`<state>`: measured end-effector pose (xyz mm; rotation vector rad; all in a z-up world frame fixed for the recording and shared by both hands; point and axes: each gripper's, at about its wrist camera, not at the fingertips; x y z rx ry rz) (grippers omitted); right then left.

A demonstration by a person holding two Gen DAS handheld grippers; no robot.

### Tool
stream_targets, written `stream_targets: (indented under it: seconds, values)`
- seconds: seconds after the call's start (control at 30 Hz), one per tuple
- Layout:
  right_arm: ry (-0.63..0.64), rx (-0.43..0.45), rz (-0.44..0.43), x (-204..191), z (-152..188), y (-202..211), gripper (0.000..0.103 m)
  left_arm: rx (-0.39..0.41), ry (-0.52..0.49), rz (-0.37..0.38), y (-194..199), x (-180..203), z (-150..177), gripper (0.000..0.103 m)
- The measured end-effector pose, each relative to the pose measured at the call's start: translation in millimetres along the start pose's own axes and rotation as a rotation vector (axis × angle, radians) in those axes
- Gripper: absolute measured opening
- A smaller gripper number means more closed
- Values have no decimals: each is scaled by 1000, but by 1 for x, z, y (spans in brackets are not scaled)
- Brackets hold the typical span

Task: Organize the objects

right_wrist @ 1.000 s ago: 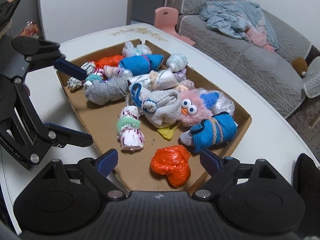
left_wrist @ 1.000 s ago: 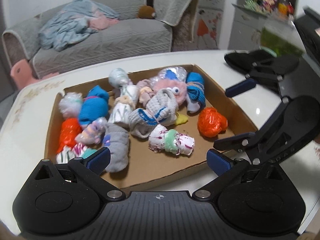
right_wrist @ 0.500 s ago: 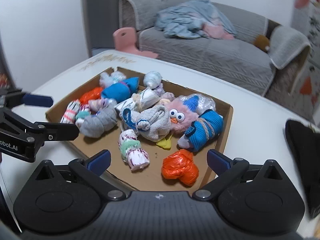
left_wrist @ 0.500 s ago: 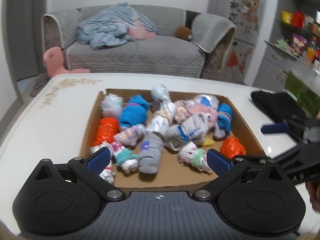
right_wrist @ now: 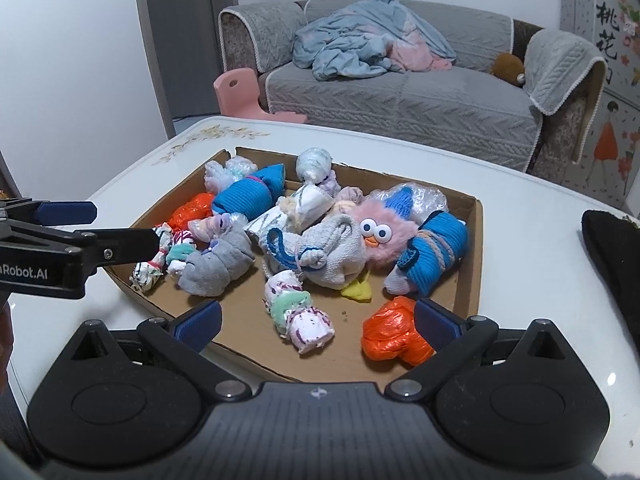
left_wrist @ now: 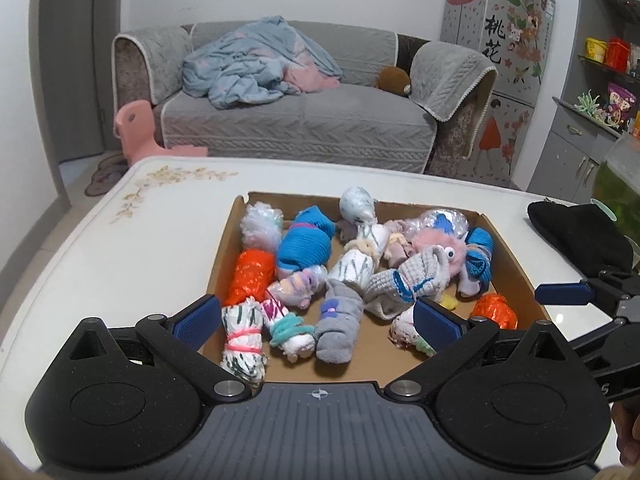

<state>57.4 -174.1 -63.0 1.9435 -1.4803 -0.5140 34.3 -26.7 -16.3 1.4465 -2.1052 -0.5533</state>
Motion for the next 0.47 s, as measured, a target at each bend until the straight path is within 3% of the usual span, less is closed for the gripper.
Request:
stream_targets:
  seconds: [0.2,0.47]
  values:
    - [0,1,3,-3,-2,1,102,-26,-38,-102,-5,9,-5,103]
    - [-3,5,3,-6,-7,-1,102,6,-63,-36,2,13,-11,103]
Point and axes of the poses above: each gripper's, at about its wrist camera, not at the fingertips, and y roughly against the way its jaws point, x to its right, z to its underside, and after that the axes turned 11 degrees about z, right-handed
